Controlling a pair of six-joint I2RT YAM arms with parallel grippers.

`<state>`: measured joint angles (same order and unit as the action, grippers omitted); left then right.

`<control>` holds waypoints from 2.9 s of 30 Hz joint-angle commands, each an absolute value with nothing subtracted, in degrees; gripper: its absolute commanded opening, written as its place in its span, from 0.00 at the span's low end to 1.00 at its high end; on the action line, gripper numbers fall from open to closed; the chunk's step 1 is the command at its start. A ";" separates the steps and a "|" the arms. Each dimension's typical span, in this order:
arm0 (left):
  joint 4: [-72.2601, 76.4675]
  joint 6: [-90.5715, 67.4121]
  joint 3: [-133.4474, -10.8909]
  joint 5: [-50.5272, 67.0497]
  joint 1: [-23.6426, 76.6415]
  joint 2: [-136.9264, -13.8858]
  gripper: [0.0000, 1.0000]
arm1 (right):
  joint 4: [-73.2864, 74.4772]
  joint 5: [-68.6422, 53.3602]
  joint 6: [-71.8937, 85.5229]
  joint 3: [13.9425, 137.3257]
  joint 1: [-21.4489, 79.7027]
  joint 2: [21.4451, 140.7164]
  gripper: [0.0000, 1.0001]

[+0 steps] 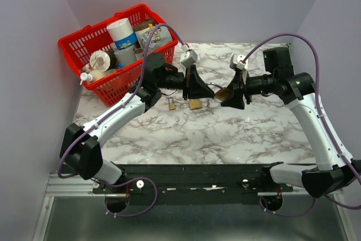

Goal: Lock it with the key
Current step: Lock the lock.

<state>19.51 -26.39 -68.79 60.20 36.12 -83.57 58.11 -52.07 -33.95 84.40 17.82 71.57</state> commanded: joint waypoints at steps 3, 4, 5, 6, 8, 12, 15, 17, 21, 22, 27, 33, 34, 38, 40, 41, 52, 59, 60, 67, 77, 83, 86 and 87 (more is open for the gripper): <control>28.48 -28.83 -69.87 60.38 36.39 -80.68 0.00 | 55.02 -51.24 -33.75 84.64 20.13 71.19 0.51; 28.48 -28.92 -69.79 60.12 36.30 -80.68 0.00 | 55.02 -51.15 -33.75 84.64 20.21 71.28 0.45; 28.48 -28.92 -69.61 60.03 36.39 -80.51 0.00 | 55.28 -51.07 -33.75 84.64 20.30 71.28 0.34; 28.48 -28.74 -69.52 59.77 36.30 -80.51 0.00 | 55.46 -50.98 -33.92 84.55 20.30 71.28 0.26; 27.26 -27.87 -69.61 59.24 36.30 -80.07 0.00 | 55.29 -50.02 -33.58 84.11 20.48 70.93 0.01; 20.14 -21.72 -71.01 57.83 36.04 -79.54 0.21 | 54.49 -49.40 -32.87 82.71 20.48 69.79 0.01; 14.86 -17.59 -72.16 56.17 35.77 -79.10 0.39 | 55.63 -49.83 -32.87 83.05 20.48 70.14 0.01; 12.50 -15.05 -72.33 56.16 35.33 -78.58 0.45 | 56.51 -50.44 -33.22 83.06 20.48 70.22 0.01; 6.69 -9.15 -73.39 56.33 35.07 -78.22 0.48 | 56.25 -50.89 -33.49 82.44 20.48 69.44 0.01; 5.64 -8.10 -73.65 56.51 35.07 -78.14 0.48 | 56.16 -50.98 -33.57 82.44 20.48 69.26 0.01; -1.13 -1.85 -74.35 58.01 35.07 -77.61 0.49 | 55.99 -53.52 -33.93 82.35 20.48 68.73 0.01; -5.97 3.51 -74.01 59.06 35.07 -77.08 0.47 | 55.19 -55.98 -33.49 82.70 20.48 68.47 0.01; -6.06 3.52 -73.83 59.06 35.07 -76.91 0.45 | 55.46 -56.33 -34.01 82.88 20.57 68.73 0.01; -4.84 2.99 -73.56 58.89 34.98 -76.82 0.38 | 57.47 -57.65 -35.50 83.85 20.57 69.78 0.01; -4.05 2.29 -73.56 58.97 35.07 -76.82 0.36 | 57.83 -57.74 -36.12 83.85 20.65 70.22 0.01; -3.43 2.02 -73.56 59.06 35.07 -76.73 0.35 | 58.01 -57.74 -36.30 83.85 20.74 70.31 0.01; -1.76 0.53 -71.81 60.12 35.16 -76.11 0.07 | 54.76 -57.83 -33.75 84.02 21.53 70.58 0.01; -0.97 -2.37 -71.63 61.61 35.51 -76.72 0.00 | 47.48 -55.82 -30.33 82.53 22.32 70.40 0.01; -0.53 -3.59 -71.46 62.05 35.59 -76.90 0.00 | 46.16 -55.29 -29.71 82.01 22.50 70.31 0.01; 6.23 -13.18 -69.96 62.93 35.68 -79.28 0.00 | 38.76 -53.43 -26.45 80.86 23.90 70.05 0.01; 10.63 -15.29 -68.65 62.67 37.35 -80.33 0.00 | 33.05 -56.33 -21.63 81.21 26.19 70.93 0.01; 9.50 -12.57 -68.64 63.72 38.06 -81.56 0.00 | 28.14 -56.51 -17.94 81.47 27.77 72.07 0.01; 6.87 -10.38 -69.08 64.60 38.76 -82.00 0.00 | 25.76 -55.55 -16.71 83.31 27.77 73.91 0.01; 6.25 -9.50 -69.00 64.69 39.54 -81.91 0.00 | 25.32 -55.81 -16.35 84.02 27.77 74.53 0.01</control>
